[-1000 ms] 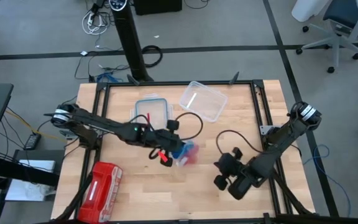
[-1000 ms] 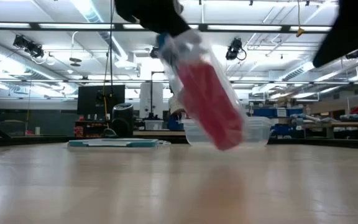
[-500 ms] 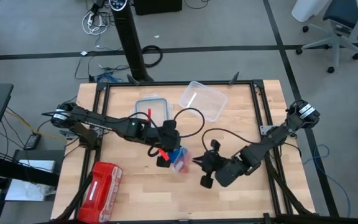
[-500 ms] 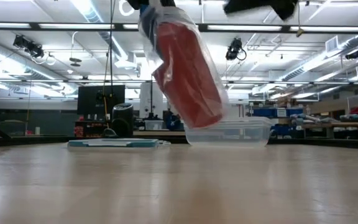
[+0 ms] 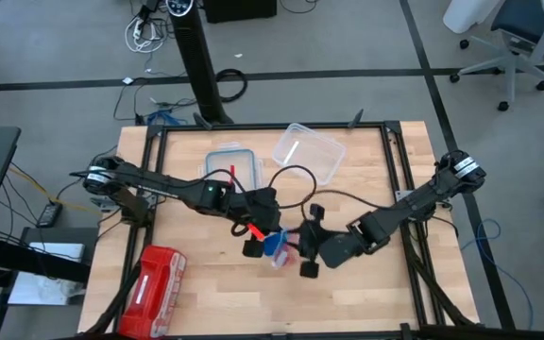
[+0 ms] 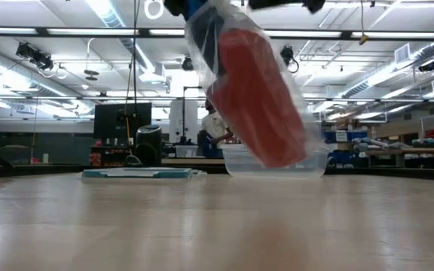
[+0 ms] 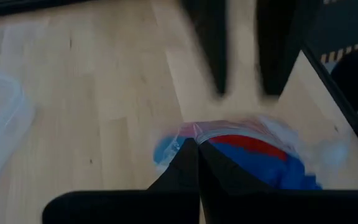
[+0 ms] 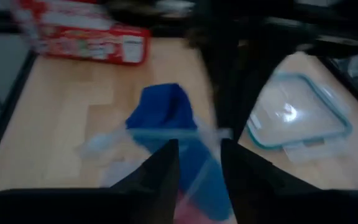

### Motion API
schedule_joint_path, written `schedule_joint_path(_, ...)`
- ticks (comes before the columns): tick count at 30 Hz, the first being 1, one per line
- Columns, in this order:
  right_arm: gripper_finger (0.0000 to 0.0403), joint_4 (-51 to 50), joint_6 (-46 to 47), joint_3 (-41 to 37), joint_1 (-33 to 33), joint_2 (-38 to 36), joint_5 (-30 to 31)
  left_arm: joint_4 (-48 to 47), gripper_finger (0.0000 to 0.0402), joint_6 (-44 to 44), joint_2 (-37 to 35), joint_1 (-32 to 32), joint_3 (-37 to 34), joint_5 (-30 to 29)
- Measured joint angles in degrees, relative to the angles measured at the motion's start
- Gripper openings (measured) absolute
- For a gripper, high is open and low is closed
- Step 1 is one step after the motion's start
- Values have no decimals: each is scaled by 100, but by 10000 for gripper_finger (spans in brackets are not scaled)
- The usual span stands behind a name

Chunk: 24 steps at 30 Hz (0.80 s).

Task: Roll bandage
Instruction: Put the blue bandage into the transparent zip bag

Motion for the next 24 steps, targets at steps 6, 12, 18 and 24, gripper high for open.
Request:
schedule_joint_path(6, 153, -602, 692, 0, -157, 15, -111, 103, 0, -44, 304, 1, 0, -239)
schedule_joint_path(12, 157, -1048, 1430, -90, -196, 15, -542, 178, 0, 79, 440, -3, 0, -238)
schedule_joint_path(18, 160, -710, 1539, -415, -329, 17, -879, 360, 0, 130, 440, -5, 0, -239)
schedule_joint_path(24, 156, -266, 1106, -573, -449, 17, -876, 491, 0, 227, 440, -5, 0, -243)
